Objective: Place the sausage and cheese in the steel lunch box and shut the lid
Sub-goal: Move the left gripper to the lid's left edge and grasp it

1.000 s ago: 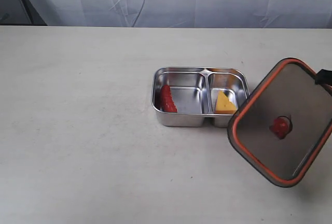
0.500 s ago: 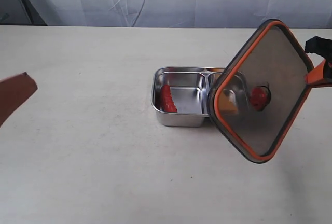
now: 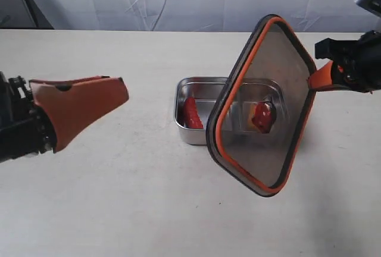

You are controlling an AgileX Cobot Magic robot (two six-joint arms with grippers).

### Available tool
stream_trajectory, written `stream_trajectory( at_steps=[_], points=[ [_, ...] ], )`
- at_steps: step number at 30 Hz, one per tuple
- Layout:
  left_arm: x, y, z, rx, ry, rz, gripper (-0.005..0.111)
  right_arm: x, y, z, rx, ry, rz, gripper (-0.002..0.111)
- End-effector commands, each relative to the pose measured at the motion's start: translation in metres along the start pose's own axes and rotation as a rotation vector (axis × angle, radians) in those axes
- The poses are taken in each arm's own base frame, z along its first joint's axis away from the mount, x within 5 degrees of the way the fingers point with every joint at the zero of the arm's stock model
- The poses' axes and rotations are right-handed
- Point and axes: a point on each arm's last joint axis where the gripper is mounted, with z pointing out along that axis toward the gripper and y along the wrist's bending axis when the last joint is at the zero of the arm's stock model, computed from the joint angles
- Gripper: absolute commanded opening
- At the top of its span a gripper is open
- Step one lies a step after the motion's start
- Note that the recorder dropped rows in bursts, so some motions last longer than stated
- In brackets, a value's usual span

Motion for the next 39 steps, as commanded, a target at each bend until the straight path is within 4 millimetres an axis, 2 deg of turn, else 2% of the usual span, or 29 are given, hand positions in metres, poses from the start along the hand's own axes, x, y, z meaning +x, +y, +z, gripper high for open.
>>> stream_trajectory(
  at_steps=[1, 10, 17, 25, 39],
  points=[
    [0.001, -0.004, 0.012, 0.078, 0.104, -0.026, 0.051, -0.006, 0.017, 0.002, -0.005, -0.038, -0.073, -0.001],
    [-0.007, -0.002, 0.032, 0.121, 0.204, -0.078, 0.051, -0.004, 0.048, 0.015, -0.028, -0.039, -0.207, -0.001],
    [-0.007, 0.004, 0.045, 0.117, 0.278, -0.068, 0.051, -0.005, 0.048, 0.015, -0.019, -0.051, -0.210, -0.001],
    [-0.001, 0.006, 0.070, 0.093, 0.346, -0.077, 0.051, -0.005, 0.048, 0.015, -0.019, -0.051, -0.215, -0.001],
    [0.002, 0.020, 0.094, 0.057, 0.411, -0.059, 0.051, -0.010, 0.055, 0.009, -0.055, -0.035, -0.239, -0.001]
  ],
)
